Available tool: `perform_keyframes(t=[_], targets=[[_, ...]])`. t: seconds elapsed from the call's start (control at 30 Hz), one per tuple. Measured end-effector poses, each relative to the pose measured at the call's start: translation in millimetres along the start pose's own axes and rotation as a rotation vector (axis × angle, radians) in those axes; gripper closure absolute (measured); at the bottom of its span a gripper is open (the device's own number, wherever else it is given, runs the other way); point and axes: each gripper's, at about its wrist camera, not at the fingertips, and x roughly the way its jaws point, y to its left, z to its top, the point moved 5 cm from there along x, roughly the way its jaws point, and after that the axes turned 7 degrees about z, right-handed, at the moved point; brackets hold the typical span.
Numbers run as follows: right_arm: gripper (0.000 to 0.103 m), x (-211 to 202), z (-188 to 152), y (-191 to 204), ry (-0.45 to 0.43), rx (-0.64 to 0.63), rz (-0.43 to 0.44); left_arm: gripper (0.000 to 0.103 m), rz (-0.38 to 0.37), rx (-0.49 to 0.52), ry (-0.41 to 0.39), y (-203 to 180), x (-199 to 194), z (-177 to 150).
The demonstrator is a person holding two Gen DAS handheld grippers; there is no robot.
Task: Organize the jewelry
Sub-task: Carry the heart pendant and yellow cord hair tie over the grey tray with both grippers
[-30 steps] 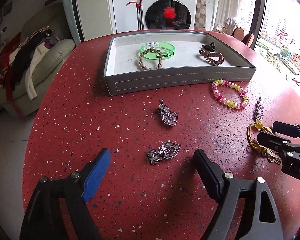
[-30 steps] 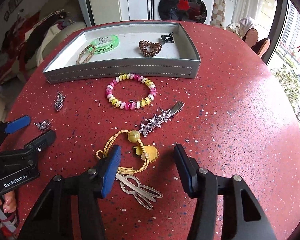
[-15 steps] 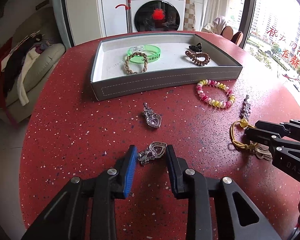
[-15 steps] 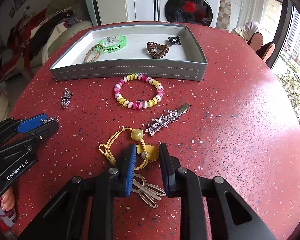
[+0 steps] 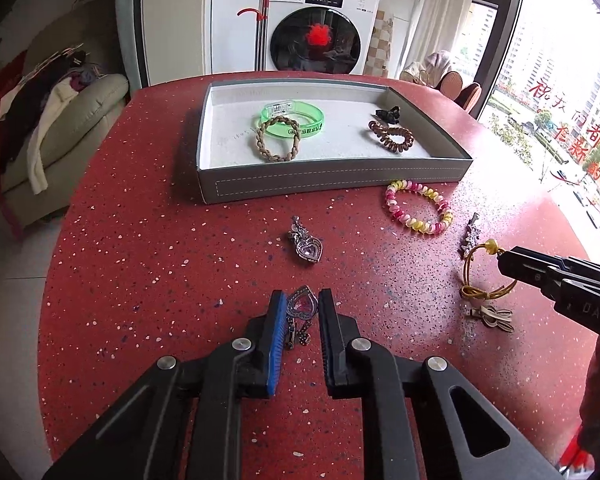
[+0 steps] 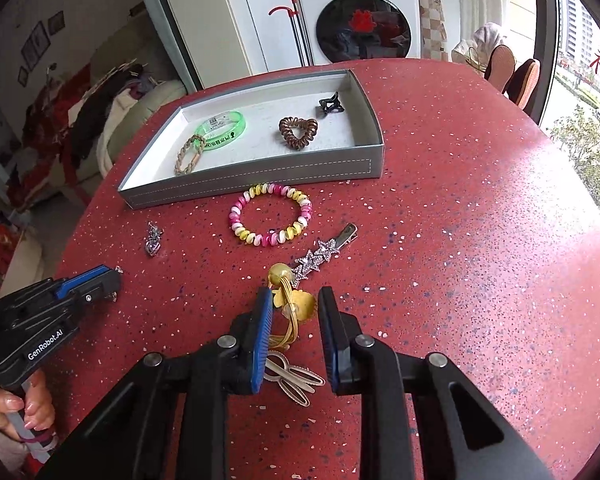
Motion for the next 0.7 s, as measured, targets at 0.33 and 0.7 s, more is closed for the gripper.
perform_keyframes(t=[0.33,0.7], targets=[[0.078,-17.4,28.5,5.3,-0.058,0.007,0.058,0.068,-0.018,-0.024,-0.040,1.8,-24.1,30.1],[0.078,-28.7,96.5,10.4,-0.118,-0.058,0.065,0.068,-0.015,-0.015,-0.129,-2.4,-42.0,92.0]])
